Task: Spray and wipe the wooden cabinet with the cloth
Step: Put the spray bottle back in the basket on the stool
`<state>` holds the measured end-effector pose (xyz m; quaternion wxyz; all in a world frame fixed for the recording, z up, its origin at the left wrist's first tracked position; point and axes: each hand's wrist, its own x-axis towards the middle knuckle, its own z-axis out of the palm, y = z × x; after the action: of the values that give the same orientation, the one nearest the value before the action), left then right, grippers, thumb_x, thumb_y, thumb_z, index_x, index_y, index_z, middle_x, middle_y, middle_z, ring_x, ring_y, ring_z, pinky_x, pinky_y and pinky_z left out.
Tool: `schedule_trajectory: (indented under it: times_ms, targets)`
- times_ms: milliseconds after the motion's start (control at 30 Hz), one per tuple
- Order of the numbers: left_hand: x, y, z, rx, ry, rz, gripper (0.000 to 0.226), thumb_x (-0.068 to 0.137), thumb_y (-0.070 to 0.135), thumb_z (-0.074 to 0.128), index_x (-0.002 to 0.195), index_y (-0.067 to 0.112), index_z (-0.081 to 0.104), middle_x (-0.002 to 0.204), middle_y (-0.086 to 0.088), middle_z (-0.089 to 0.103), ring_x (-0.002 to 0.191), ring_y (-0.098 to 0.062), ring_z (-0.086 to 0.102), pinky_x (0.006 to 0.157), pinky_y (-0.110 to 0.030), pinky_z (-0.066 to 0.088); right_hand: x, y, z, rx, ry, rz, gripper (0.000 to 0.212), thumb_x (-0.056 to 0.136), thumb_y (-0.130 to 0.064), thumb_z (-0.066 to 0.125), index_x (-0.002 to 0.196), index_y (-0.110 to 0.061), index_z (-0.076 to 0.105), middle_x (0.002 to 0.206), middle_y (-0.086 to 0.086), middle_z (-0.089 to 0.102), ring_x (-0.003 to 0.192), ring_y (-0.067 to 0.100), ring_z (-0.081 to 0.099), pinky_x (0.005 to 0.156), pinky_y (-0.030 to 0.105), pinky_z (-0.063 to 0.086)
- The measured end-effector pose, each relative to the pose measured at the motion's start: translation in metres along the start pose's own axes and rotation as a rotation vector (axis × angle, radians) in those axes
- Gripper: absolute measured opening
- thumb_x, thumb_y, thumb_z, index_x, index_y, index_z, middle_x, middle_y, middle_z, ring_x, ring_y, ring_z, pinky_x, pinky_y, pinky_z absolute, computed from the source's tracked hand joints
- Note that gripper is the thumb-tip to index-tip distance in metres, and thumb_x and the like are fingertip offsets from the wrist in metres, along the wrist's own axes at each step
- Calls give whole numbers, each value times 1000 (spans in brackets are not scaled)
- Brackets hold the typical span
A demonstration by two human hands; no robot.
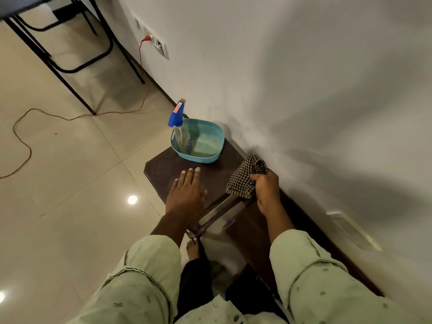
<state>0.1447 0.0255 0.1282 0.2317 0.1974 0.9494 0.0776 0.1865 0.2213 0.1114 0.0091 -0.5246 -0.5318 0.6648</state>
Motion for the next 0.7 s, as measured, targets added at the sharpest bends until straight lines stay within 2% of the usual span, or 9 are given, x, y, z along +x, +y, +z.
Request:
schedule_trajectory:
  times_ms: [100, 200, 300, 433, 500, 600, 633, 700]
  targets:
    - [22, -22, -11, 38, -9, 51, 63, 100, 42, 32, 153, 16, 10, 161, -6, 9, 148, -23, 4, 118, -39, 9, 8, -17, 35, 14, 29, -64, 36, 88, 0, 54, 123, -2, 58, 111, 13, 67, 93, 30, 65, 86, 47, 55]
    - [44, -49, -18, 81, -27, 73, 63, 100, 40, 30, 152, 12, 9, 161, -8, 9, 148, -24, 5, 118, -38, 9, 19, -34, 74, 46, 27, -109, 32, 86, 2, 52, 116, -4, 62, 96, 8, 67, 84, 23, 65, 79, 42, 58]
    - [62, -72, -24, 110, -35, 89, 64, 100, 40, 29, 152, 11, 7, 161, -9, 8, 148, -25, 4, 118, -39, 7, 31, -47, 107, -5, 9, -139, 27, 87, 0, 52, 108, -11, 63, 91, 5, 66, 80, 21, 64, 70, 37, 58]
    - [85, -98, -27, 126, -33, 115, 64, 100, 40, 30, 152, 10, 7, 161, -9, 8, 148, -24, 3, 119, -39, 7, 58, -56, 146, -99, 10, -156, 25, 85, 2, 49, 97, -15, 62, 88, 4, 65, 88, 27, 64, 79, 44, 57]
    - [95, -107, -25, 113, -22, 123, 64, 100, 39, 31, 152, 10, 8, 161, -9, 8, 148, -24, 3, 118, -38, 6, 72, -59, 160, -165, 22, -169, 22, 85, 0, 49, 93, -16, 62, 86, 3, 66, 88, 28, 65, 79, 44, 57]
    - [107, -114, -20, 126, -13, 140, 65, 100, 41, 31, 152, 11, 5, 161, -9, 6, 148, -24, 2, 118, -37, 2, 86, -62, 179, -306, 41, -203, 21, 92, -13, 47, 101, -10, 66, 92, 4, 68, 84, 22, 64, 65, 29, 53]
    - [111, -116, -18, 133, -10, 145, 65, 100, 41, 30, 152, 12, 4, 161, -9, 5, 148, -23, 1, 117, -36, 1, 90, -62, 187, -347, 40, -201, 25, 94, -17, 46, 106, -8, 67, 96, 6, 68, 86, 22, 64, 64, 26, 50]
    - [117, -120, -13, 143, -9, 157, 65, 100, 42, 29, 152, 12, 3, 161, -9, 4, 148, -23, 0, 116, -35, -1, 99, -55, 201, -383, 28, -185, 29, 95, -19, 44, 113, -9, 65, 106, 7, 68, 94, 23, 64, 74, 30, 54]
